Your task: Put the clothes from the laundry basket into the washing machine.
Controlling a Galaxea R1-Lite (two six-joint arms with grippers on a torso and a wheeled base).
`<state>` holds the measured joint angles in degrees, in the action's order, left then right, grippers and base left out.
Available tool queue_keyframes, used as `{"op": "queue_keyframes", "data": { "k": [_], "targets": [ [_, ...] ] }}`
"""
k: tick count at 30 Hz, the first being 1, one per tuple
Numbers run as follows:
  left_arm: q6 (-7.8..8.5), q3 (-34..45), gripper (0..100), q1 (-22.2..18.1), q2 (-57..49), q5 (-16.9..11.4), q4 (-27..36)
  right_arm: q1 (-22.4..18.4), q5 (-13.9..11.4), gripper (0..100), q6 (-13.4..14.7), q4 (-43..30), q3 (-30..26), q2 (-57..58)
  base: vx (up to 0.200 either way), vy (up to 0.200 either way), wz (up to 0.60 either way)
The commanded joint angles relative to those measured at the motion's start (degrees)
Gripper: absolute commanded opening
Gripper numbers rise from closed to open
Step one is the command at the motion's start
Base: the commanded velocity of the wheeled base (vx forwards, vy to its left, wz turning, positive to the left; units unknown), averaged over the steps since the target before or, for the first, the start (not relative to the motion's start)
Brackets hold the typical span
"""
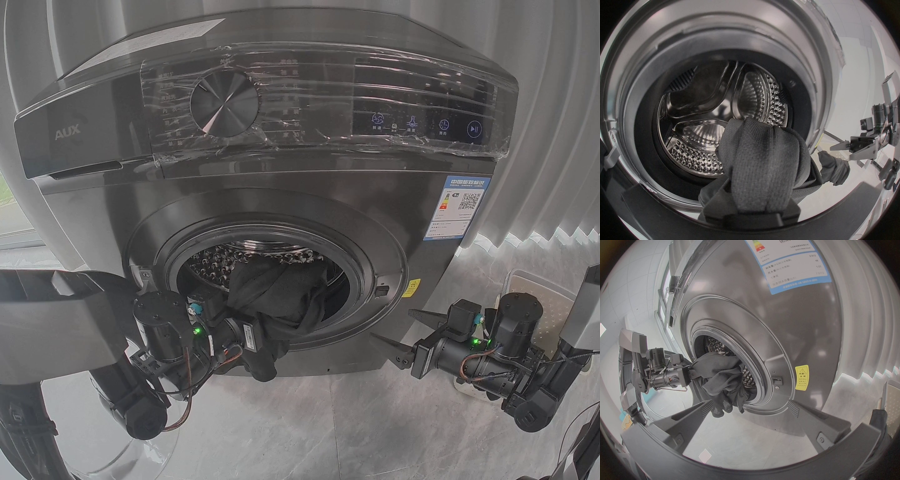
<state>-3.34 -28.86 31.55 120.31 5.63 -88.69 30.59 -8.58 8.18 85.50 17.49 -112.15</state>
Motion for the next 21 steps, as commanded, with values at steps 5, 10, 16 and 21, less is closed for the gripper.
{"op": "queue_keyframes", "data": {
  "k": [5, 10, 16, 21],
  "targets": [
    [0.62, 0.82, 0, 0.71, 2.47, 0.96, -0.08, 0.61, -0.03, 100, -0.01, 0.01, -0.09, -0.35, 0.04, 0.0, 0.0],
    [0.79, 1.52, 0, 1.5, 2.47, 1.93, -0.08, 0.7, -0.03, 100, -0.01, 0.01, -0.09, -0.35, 0.0, 0.0, 0.0],
    [-1.58, 4.42, 0, 1.85, 2.65, 3.86, 0.0, 1.41, 0.06, 100, 0.08, 0.01, -0.09, -0.26, 0.0, 0.0, 0.0],
    [-4.48, 3.19, 0, 1.5, 3.97, 2.1, 0.0, 1.76, 0.14, 100, 0.08, 0.01, -0.09, -0.26, 0.0, 0.0, 0.0]
  ]
}}
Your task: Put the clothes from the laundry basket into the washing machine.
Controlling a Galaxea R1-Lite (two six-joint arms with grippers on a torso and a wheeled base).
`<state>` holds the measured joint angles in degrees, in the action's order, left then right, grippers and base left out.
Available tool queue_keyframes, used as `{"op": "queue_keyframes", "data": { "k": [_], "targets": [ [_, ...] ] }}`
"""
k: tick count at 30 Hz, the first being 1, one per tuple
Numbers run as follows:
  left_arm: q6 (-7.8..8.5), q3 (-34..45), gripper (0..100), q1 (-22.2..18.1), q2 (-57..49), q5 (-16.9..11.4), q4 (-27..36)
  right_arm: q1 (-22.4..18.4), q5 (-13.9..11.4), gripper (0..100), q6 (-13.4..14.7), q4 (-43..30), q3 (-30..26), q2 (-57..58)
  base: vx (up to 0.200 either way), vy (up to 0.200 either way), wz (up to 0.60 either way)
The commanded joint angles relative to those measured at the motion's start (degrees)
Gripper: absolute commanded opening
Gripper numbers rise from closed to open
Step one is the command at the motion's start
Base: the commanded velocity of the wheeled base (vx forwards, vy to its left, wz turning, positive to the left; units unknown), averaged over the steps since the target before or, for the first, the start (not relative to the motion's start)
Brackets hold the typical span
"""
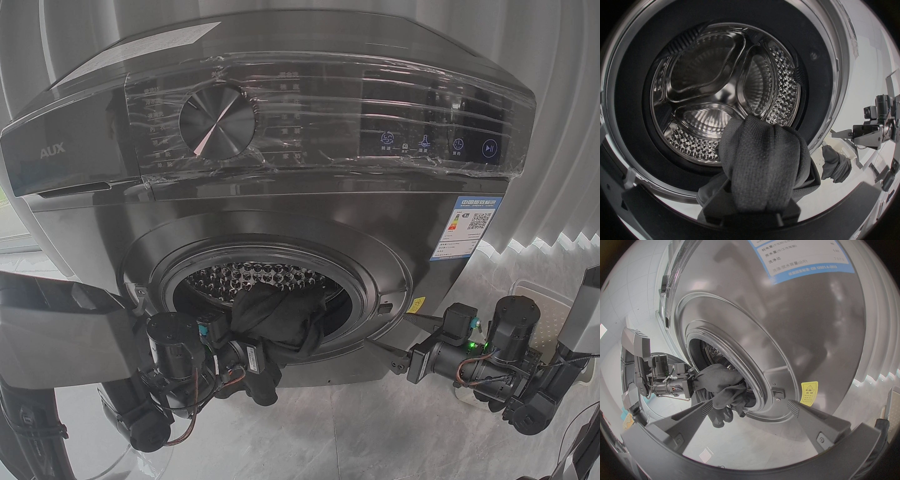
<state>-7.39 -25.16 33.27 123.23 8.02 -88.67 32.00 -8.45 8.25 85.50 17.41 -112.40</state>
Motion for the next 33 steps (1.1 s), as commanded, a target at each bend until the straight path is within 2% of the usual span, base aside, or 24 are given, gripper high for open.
{"op": "queue_keyframes", "data": {
  "k": [1, 2, 3, 4, 7, 11, 14, 19, 20, 21, 23, 29, 31, 33],
  "targets": [
    [-1.14, -3.14, 0, -0.4, 2.1, 0.06, -0.01, 0.34, 0.01, 100, 0.01, 0.01, -0.01, -0.01, 0.0, 0.0, 0.0],
    [-1.84, -4.9, 0, -0.4, 2.62, 0.24, 0.08, 0.34, 0.01, 100, 0.01, 0.01, -0.01, -0.01, 0.0, 0.0, 0.0],
    [-1.84, -4.9, 0, -0.4, 2.62, 0.24, 0.08, 0.34, 0.01, 100, 0.01, 0.01, -0.01, -0.01, 0.0, 0.0, 0.0],
    [-4.83, -7.89, 0, -0.13, 5.0, 0.33, -0.01, 0.43, 0.01, 100, 0.01, 0.01, -0.09, -0.01, 0.0, 0.0, 0.0],
    [-8.17, -11.93, 0, 0.31, 8.07, 3.84, -0.01, 0.96, 0.01, 100, -0.08, 0.54, -0.8, 0.07, 0.0, 0.0, 0.0],
    [-9.14, -15.8, 0, 0.04, 10.36, 4.46, -0.01, 1.13, -0.08, 100, -0.08, 0.63, -1.32, 0.34, 0.0, 0.0, 0.0],
    [-10.45, -18.08, 0, 0.04, 11.33, 5.16, -0.01, 1.13, -0.08, 100, -0.08, 0.63, -1.41, 0.34, 0.0, 0.0, 0.0],
    [-10.28, -22.91, 0, -1.45, 13.52, 6.22, -0.01, 1.22, -0.08, 100, -0.17, 0.63, -1.41, 0.42, 0.0, 0.0, 0.0],
    [-9.66, -24.85, 0, -2.51, 14.58, 7.45, -0.01, 1.31, -0.08, 100, -0.17, 0.63, -1.41, 0.42, 0.0, 0.0, 0.0],
    [-9.58, -25.02, 0, -2.59, 14.67, 7.45, 0.08, 1.31, -0.08, 100, -0.17, 0.63, -1.41, 0.42, 0.0, 0.0, 0.0],
    [-8.26, -28.01, 0, -2.86, 15.81, 7.71, 0.08, 1.57, -0.08, 100, -0.17, 0.63, -1.5, 0.42, 0.0, 0.0, 0.0],
    [-6.85, -33.2, 0, -3.91, 18.18, 7.8, 1.22, 1.66, 0.01, 100, -0.17, 0.54, -1.5, 0.51, 0.0, 0.0, 0.0],
    [-5.53, -36.19, 0, -4.97, 19.59, 8.15, 2.19, 1.66, 0.01, 100, -0.17, 0.54, -1.5, 0.42, 0.0, 0.0, 0.0],
    [-5.27, -38.47, 0, -5.58, 19.94, 8.15, 3.07, 1.93, 0.01, 100, -0.17, 0.54, -1.5, 0.42, 0.0, 0.0, 0.0]
  ]
}}
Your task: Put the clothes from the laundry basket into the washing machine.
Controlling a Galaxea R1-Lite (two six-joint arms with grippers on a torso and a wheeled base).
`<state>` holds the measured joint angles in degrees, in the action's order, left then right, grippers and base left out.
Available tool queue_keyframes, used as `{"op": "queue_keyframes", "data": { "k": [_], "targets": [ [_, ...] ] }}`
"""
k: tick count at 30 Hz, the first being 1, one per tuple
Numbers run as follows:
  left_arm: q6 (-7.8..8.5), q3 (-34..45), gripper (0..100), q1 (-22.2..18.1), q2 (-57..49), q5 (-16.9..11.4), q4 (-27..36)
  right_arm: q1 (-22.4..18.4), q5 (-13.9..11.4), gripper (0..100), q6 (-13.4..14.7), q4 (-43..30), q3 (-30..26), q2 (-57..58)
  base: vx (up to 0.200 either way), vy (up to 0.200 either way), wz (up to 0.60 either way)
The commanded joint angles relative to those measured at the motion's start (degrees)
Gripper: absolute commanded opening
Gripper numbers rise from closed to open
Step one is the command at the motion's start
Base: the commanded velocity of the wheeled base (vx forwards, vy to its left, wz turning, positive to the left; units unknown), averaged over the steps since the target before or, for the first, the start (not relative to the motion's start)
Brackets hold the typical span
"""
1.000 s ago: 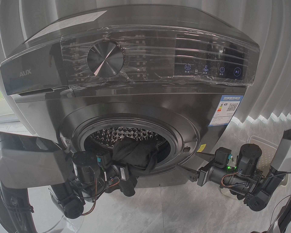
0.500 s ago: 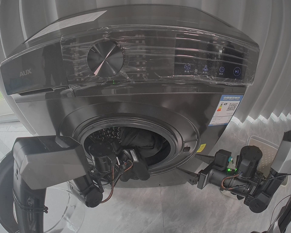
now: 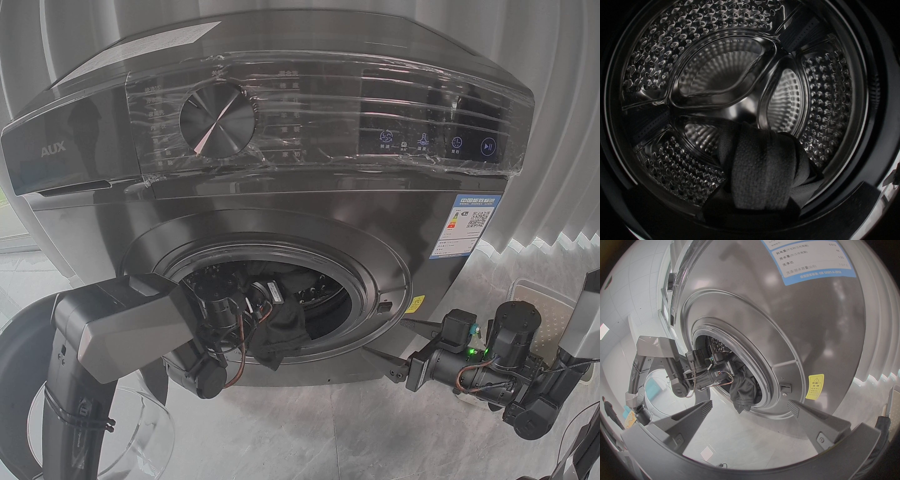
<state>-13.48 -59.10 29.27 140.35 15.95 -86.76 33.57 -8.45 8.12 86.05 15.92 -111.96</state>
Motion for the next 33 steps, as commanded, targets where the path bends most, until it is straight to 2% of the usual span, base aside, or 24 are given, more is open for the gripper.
{"op": "queue_keyframes", "data": {
  "k": [1, 8, 13, 19, 23, 32, 33],
  "targets": [
    [0.83, -5.94, 0, -1.85, 3.0, 0.23, 1.86, 0.44, 0.01, 100, 0.05, -0.01, -0.01, -0.1, 0.0, 0.0, 0.0],
    [0.83, -16.49, 0, -2.99, 4.32, 1.63, 8.71, 0.79, -0.08, 100, 0.05, -0.18, -0.1, -0.37, 0.0, 0.0, 0.0],
    [0.83, -21.85, 0, -2.99, 6.16, 1.63, 11.17, 0.88, -0.08, 100, 0.05, -0.18, -0.1, -0.37, 0.0, 0.0, 0.0],
    [0.91, -33.89, 0, -3.17, 10.47, 2.07, 15.39, 1.23, -0.08, 100, 0.05, -0.18, -0.1, -0.28, 0.0, 0.0, 0.0],
    [1.09, -36.61, 0, -3.61, 12.05, 3.04, 16.98, 1.23, -0.08, 100, 0.05, -0.01, -0.45, -0.28, 0.0, 0.0, 0.0],
    [1.18, -37.32, 0, -4.05, 12.14, 3.04, 17.24, 1.32, -0.08, 100, -0.03, 0.08, -0.8, -0.19, 0.0, 0.0, 0.0],
    [1.18, -37.32, 100, -4.05, 12.14, 3.04, 17.24, 1.32, -0.08, 100, -0.03, 0.08, -0.8, -0.19, 0.0, 0.0, 0.0]
  ]
}}
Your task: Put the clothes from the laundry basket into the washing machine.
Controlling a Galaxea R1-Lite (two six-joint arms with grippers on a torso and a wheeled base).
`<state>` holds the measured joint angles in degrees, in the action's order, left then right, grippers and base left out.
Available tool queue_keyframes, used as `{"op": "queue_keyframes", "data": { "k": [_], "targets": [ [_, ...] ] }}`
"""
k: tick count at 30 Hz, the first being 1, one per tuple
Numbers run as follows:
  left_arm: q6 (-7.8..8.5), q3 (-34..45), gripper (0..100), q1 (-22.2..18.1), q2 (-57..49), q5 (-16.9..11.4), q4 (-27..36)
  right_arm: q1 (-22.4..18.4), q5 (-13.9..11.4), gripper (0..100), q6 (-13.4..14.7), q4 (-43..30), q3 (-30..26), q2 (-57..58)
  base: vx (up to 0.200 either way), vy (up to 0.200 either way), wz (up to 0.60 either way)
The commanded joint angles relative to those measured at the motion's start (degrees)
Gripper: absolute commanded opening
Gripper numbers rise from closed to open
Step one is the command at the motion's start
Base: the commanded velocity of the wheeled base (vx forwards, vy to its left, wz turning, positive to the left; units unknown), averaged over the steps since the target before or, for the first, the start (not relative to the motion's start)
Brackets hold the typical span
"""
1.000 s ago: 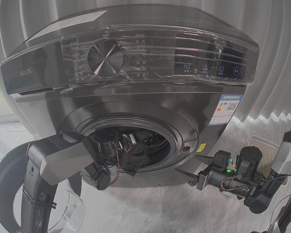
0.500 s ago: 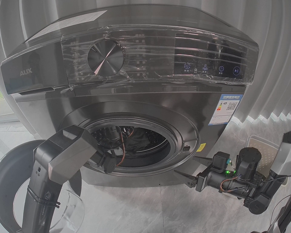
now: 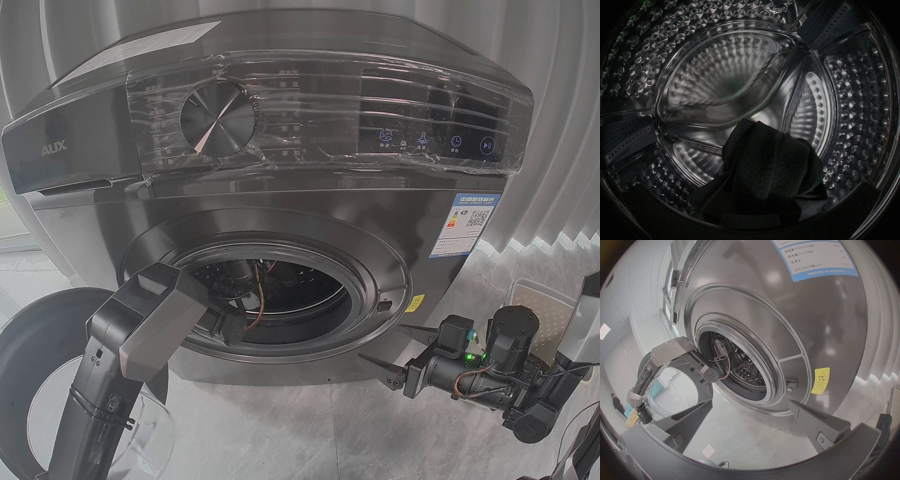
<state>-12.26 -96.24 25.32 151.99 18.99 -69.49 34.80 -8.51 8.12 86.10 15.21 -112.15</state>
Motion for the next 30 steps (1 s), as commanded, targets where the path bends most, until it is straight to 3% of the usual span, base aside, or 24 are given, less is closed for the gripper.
{"op": "queue_keyframes", "data": {
  "k": [1, 10, 23, 27, 30],
  "targets": [
    [-0.04, -0.17, 100, -0.1, 0.5, -0.01, -0.04, 0.0, -0.02, 100, -0.03, 0.03, -0.1, 0.09, 0.0, 0.0, 0.0],
    [-0.04, 4.4, 100, 0.26, -1.52, -0.01, -0.39, 0.0, -0.02, 100, -0.03, 0.03, -0.1, 0.18, 0.0, 0.0, 0.0],
    [0.31, 37.53, 100, 3.24, -17.87, -0.01, -2.32, 0.09, -0.02, 100, -0.3, 0.03, -0.18, 0.27, 0.0, 0.0, 0.0],
    [1.28, 36.22, 100, 2.89, -17.43, -0.1, -2.23, 0.97, 0.16, 100, -0.3, 0.03, -0.18, 0.27, 0.0, 0.0, 0.0],
    [1.19, 30.33, 100, 2.72, -15.67, -0.01, -1.62, 0.97, 0.16, 100, -0.3, 0.03, -0.18, 0.36, 0.0, 0.0, 0.0]
  ]
}}
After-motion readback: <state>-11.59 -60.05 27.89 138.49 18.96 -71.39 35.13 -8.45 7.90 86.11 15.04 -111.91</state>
